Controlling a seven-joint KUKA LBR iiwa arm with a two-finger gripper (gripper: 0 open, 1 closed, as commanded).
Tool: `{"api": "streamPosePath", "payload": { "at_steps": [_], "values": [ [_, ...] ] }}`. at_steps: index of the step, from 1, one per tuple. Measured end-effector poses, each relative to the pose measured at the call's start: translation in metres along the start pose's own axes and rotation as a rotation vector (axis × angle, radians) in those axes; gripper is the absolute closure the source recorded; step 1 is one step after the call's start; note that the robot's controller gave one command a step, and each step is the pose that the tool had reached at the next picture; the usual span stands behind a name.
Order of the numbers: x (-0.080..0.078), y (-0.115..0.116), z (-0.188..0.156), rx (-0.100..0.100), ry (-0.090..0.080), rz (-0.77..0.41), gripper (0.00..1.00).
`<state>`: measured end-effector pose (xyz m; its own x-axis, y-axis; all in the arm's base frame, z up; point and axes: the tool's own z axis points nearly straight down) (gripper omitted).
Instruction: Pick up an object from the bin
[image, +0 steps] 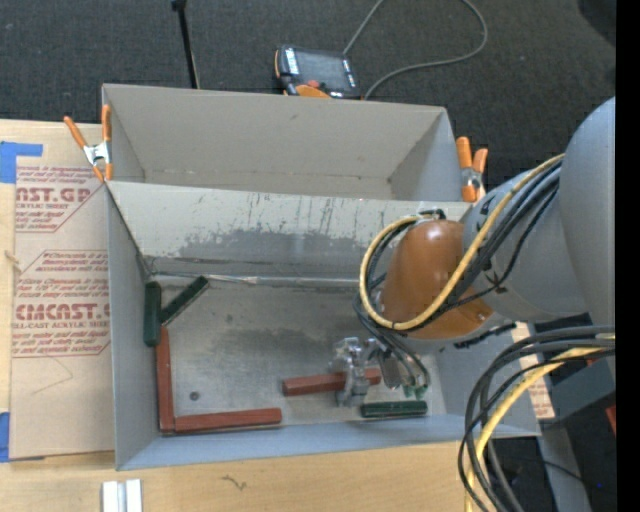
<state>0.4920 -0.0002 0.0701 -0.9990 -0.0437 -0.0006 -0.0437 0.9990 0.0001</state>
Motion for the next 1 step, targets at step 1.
{"api": "streamPosePath", "payload": {
  "at_steps": [1],
  "values": [
    [-0.0141,-0.0018,-0.1479,0.0,-0.009,0.073,1.0]
  ]
}}
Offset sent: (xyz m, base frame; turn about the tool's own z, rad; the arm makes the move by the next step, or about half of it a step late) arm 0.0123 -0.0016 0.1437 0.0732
